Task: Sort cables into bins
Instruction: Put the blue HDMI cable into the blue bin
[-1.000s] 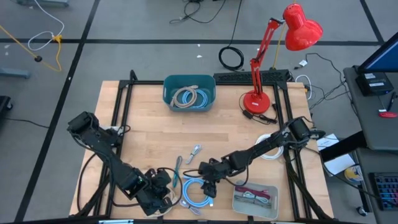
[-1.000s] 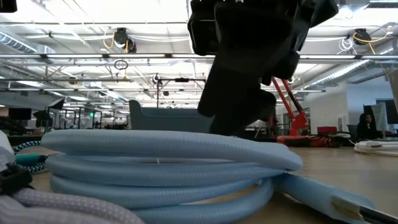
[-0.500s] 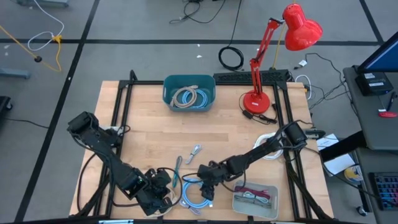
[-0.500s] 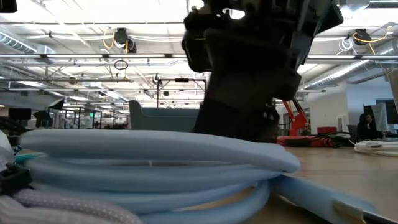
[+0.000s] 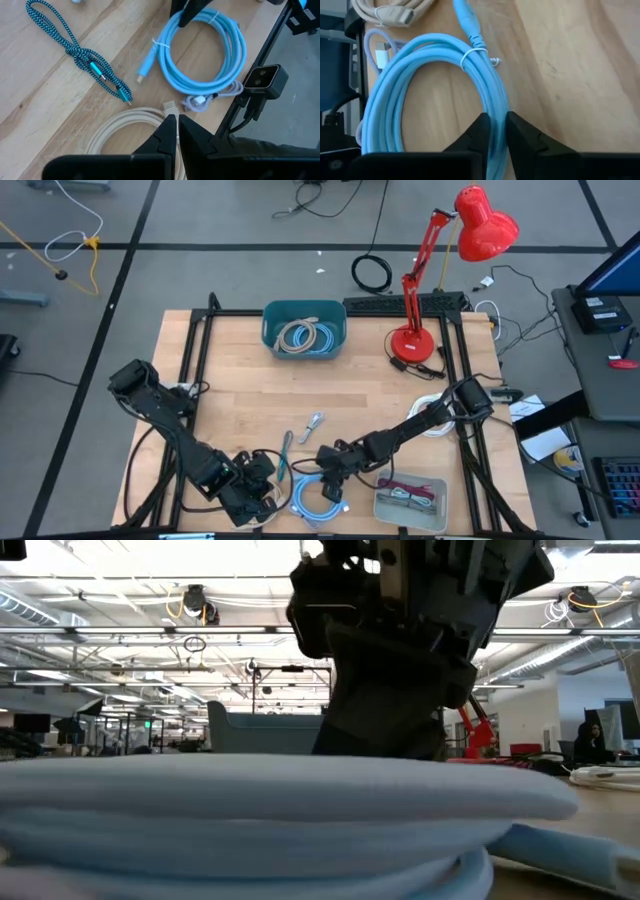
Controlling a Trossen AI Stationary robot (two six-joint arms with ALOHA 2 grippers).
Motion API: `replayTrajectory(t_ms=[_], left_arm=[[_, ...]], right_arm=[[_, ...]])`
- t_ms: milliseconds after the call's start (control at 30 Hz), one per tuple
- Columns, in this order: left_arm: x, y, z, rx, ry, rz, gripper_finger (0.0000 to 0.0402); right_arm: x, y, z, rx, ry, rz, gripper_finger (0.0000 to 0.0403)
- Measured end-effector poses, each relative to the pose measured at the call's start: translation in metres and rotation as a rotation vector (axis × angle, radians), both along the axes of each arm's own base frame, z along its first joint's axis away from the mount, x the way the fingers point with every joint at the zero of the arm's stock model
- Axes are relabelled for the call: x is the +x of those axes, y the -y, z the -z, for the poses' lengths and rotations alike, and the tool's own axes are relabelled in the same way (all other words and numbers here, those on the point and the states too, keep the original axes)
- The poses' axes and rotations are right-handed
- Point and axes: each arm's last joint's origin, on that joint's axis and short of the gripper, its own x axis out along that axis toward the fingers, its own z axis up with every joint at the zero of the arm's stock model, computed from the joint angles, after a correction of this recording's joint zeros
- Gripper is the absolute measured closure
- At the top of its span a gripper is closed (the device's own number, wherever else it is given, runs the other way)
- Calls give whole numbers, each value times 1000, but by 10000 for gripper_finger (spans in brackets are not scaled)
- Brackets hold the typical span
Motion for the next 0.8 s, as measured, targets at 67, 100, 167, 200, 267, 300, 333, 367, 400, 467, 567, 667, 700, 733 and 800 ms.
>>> replayTrajectory(t_ms=[67, 100, 167, 200, 267, 300, 333, 367, 400, 467, 567, 667, 700, 733, 800], left_arm=[[0, 0, 0, 0, 0, 0, 380], [0, 0, 0, 0, 0, 0, 380], [0, 0, 0, 0, 0, 0, 380], [0, 0, 0, 0, 0, 0, 380], [0, 0, 0, 5, 4, -2, 380], [0, 0, 0, 7, 5, -4, 380], [0, 0, 0, 11, 10, -7, 380], [0, -1, 0, 16, 15, -11, 380], [0, -1, 0, 18, 17, -14, 380], [2, -2, 0, 20, 23, -26, 380], [4, -5, 0, 24, 27, -38, 380], [6, -7, 0, 31, 28, -39, 380], [7, -8, 0, 34, 28, -40, 380], [8, -9, 0, 36, 29, -42, 380], [11, -12, 0, 45, 33, -46, 380]], right_arm=[[0, 3, 0, -4, -13, 9, 371], [0, 4, -2, -8, -15, 14, 372], [-1, 8, -6, -26, -18, 32, 372], [0, 11, -11, -36, -7, 45, 372], [-3, 16, -25, -70, 10, 65, 372], [-5, 21, -30, -97, 12, 79, 372], [-5, 26, -37, -115, 21, 94, 372], [-6, 31, -44, -141, 29, 110, 373], [-7, 36, -53, -160, 43, 128, 374], [-10, 47, -75, -188, 87, 170, 374], [-19, 60, -111, -213, 162, 214, 374], [-29, 73, -138, -234, 210, 251, 374], [-33, 78, -148, -235, 233, 267, 374], [-37, 82, -158, -239, 259, 281, 374], [-45, 90, -177, -245, 317, 327, 374]])
